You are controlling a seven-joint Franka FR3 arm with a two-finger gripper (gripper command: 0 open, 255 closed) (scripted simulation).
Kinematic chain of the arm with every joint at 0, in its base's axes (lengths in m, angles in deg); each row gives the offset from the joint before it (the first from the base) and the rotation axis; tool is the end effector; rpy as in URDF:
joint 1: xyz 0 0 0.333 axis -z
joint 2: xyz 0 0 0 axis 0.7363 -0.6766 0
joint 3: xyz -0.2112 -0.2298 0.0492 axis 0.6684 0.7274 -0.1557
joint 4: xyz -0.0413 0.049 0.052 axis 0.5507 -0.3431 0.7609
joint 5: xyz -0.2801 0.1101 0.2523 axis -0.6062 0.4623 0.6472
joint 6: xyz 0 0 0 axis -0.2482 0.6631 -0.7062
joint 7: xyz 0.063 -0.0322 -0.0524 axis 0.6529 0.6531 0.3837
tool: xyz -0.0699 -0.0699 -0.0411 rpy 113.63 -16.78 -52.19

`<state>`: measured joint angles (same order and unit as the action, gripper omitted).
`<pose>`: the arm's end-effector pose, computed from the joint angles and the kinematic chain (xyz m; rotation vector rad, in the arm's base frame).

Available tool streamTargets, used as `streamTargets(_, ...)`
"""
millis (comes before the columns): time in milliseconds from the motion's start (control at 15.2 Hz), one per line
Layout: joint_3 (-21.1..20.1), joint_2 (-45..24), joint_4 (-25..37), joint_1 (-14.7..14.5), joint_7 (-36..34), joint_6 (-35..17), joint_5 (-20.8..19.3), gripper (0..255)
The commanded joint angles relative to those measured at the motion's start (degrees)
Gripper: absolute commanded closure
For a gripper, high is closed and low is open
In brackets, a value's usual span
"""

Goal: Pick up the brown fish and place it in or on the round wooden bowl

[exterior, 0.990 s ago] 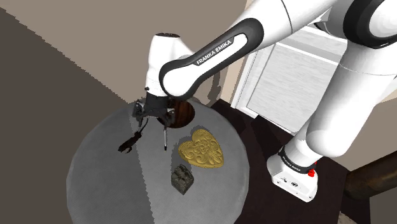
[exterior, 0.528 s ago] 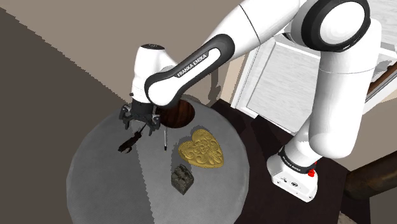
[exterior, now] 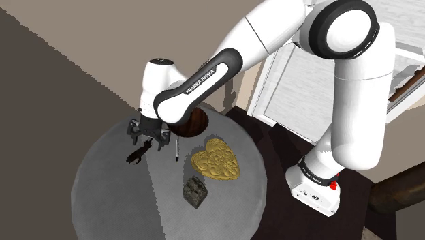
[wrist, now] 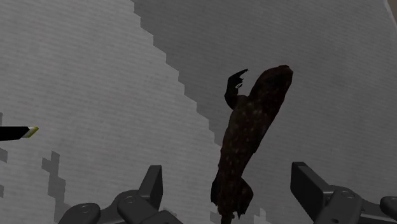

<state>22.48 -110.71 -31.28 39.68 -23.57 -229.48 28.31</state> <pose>0.5298 0.3569 0.2587 -2.5529 1.2674 0.1814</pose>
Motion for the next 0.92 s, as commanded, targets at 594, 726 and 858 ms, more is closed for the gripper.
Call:
streamTargets(594, 0.06, -0.14, 0.08, -0.08, -0.04, -0.09, -0.07, 255)
streamTargets(726, 0.08, -0.2, 0.11, -0.07, -0.01, -0.1, -0.08, 255)
streamTargets(858, 0.1, -0.26, 0.22, -0.06, 0.02, -0.04, -0.1, 255)
